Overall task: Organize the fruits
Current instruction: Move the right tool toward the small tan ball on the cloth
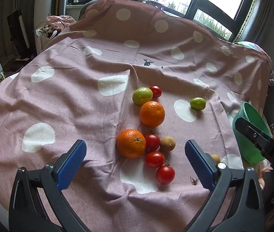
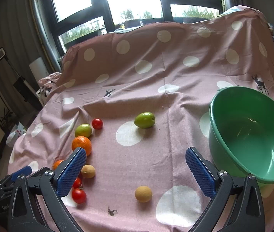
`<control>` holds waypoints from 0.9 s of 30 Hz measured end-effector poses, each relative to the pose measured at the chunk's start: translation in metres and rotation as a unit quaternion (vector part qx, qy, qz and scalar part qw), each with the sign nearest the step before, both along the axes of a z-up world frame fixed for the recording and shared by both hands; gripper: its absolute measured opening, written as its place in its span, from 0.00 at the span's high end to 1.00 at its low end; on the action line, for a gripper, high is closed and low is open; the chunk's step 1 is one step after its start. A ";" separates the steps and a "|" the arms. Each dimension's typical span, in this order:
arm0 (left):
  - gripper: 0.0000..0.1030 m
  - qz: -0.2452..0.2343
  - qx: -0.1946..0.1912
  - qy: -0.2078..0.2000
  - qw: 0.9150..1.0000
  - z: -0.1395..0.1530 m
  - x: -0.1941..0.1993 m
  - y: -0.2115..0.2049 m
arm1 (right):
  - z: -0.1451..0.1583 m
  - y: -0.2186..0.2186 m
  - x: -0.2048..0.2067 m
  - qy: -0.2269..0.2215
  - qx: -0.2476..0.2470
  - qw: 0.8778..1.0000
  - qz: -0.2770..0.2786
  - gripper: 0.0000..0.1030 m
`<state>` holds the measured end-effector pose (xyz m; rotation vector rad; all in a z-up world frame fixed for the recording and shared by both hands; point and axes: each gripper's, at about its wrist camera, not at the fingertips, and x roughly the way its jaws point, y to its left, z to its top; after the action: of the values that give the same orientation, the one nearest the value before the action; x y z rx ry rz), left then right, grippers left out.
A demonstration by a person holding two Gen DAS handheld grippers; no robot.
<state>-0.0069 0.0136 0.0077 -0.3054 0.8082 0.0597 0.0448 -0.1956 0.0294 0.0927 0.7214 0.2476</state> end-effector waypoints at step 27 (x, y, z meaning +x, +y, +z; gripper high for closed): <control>0.45 0.028 -0.090 -0.002 0.996 0.001 -0.009 0.043 | 0.000 -0.017 0.003 0.025 0.020 0.999 -0.018 0.02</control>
<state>-0.0158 0.0570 0.0085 -0.4985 0.8035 0.0387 0.0479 -0.2121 0.0293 0.1509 0.7641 0.2269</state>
